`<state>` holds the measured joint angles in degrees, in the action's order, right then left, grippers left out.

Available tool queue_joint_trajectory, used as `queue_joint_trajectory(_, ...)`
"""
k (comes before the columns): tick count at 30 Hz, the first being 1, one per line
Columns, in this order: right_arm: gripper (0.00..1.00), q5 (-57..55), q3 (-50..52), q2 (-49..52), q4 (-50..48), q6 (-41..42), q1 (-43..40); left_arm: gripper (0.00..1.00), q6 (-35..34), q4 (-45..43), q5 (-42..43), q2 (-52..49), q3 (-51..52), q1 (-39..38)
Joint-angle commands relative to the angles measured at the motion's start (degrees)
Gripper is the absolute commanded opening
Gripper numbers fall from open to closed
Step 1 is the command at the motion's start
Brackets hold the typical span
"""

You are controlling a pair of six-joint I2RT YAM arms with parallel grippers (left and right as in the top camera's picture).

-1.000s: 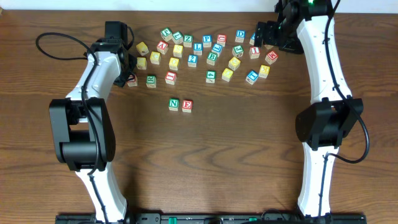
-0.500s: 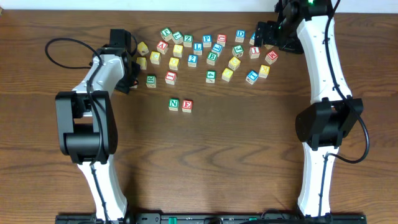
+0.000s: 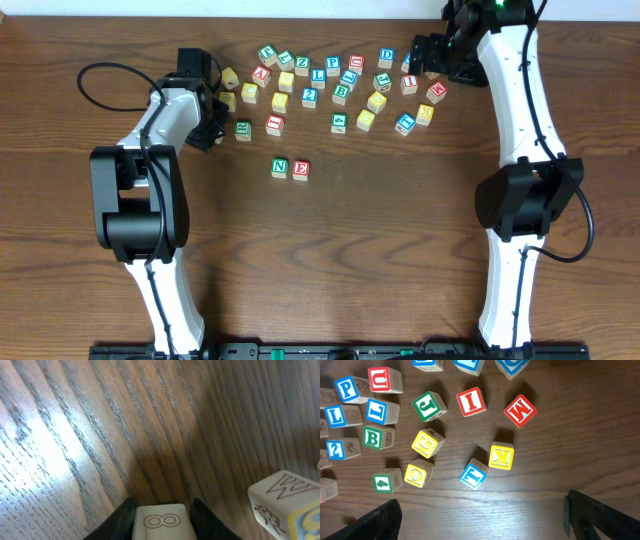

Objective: Spell out NEURIPS
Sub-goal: 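Move the left gripper to the red U block and grasp it, then carry the red U block right of the E and release it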

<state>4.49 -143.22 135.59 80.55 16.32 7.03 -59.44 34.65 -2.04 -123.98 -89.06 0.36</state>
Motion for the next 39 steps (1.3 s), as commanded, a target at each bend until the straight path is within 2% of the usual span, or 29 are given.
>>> queue_joint_trajectory(1,0.99,0.17,-1.09,-0.79,0.02,0.37,0.61,0.32,5.14,0.42,0.13,-0.39,0.42,0.24)
queue_joint_trajectory(6,0.99,0.17,-1.09,-0.79,0.02,0.37,0.63,0.26,12.87,0.42,0.13,1.11,-0.33,0.28)
queue_joint_trajectory(14,0.99,0.17,-1.09,-0.79,0.02,0.37,0.63,0.26,22.95,0.46,0.17,7.10,-0.96,0.20)
queue_joint_trajectory(21,0.99,0.17,-1.09,-0.79,0.02,0.37,0.63,0.26,31.45,2.69,4.48,14.45,-0.96,-2.27)
queue_joint_trajectory(29,0.99,0.17,-1.09,-0.79,0.02,0.37,0.63,0.26,34.62,8.90,4.48,15.43,-0.94,-15.08)
queue_joint_trajectory(32,0.99,0.17,-1.09,-0.79,0.02,0.37,0.63,0.26,36.74,9.07,4.37,15.32,-0.85,-20.68)
queue_joint_trajectory(39,0.99,0.15,-1.09,-0.79,0.02,0.37,0.68,0.25,36.65,9.07,1.55,12.66,-0.02,-31.01)
